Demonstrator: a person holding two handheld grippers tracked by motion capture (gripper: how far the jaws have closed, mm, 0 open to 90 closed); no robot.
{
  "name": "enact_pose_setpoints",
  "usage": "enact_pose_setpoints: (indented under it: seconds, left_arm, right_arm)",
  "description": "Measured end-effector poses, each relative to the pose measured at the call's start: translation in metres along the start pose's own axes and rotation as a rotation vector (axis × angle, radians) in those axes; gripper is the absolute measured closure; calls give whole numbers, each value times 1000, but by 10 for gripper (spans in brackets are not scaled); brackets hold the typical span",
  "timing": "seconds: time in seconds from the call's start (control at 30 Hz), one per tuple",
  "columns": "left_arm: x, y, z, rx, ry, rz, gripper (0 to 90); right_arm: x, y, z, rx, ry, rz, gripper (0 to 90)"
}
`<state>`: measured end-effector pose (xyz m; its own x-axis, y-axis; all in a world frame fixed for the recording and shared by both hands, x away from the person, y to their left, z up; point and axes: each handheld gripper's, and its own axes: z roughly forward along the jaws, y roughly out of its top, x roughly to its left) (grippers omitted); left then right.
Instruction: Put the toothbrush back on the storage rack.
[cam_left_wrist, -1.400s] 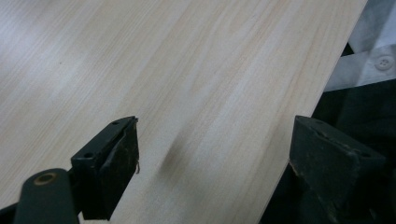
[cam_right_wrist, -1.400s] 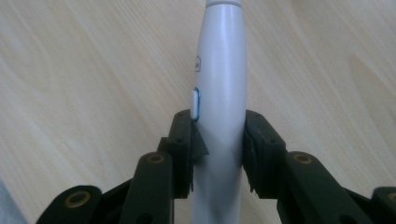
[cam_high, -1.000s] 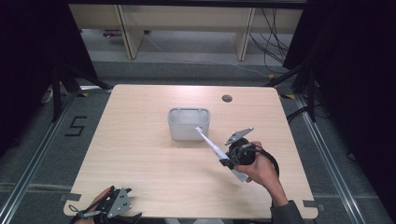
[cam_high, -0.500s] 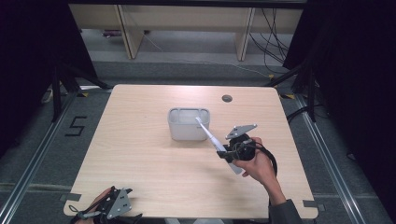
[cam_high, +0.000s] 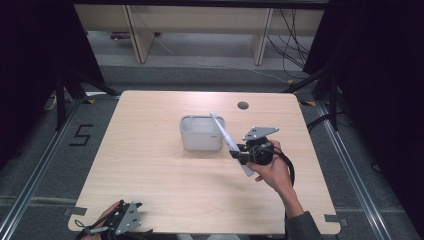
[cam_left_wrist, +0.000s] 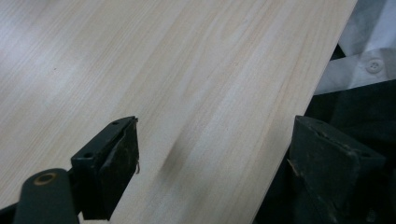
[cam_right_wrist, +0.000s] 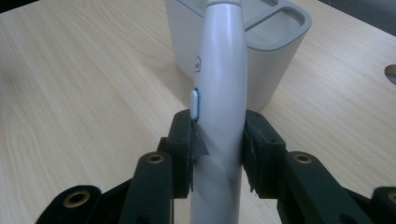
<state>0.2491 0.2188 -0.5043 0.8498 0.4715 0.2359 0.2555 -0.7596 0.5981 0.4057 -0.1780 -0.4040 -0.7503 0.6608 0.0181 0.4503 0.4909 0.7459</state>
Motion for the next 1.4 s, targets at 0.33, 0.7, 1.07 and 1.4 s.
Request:
enact_pose_setpoints:
  seconds: [0.33,0.7,1.07,1.4]
  left_arm:
    - [1,0,0,1,4,-6,156]
    - [0,0,1,-3,22,-12,156]
    - [0,-1,2,-16,29,-22,156]
    - [1,-1,2,6,17,-7,156]
  right_arm:
    - [-9,7,-4,-76,-38,14,663]
    - [-11,16,-1,-110,-35,30,663]
    - [-16,19,1,-165,-47,54,663]
    - [-24,23,5,-208,-35,47,663]
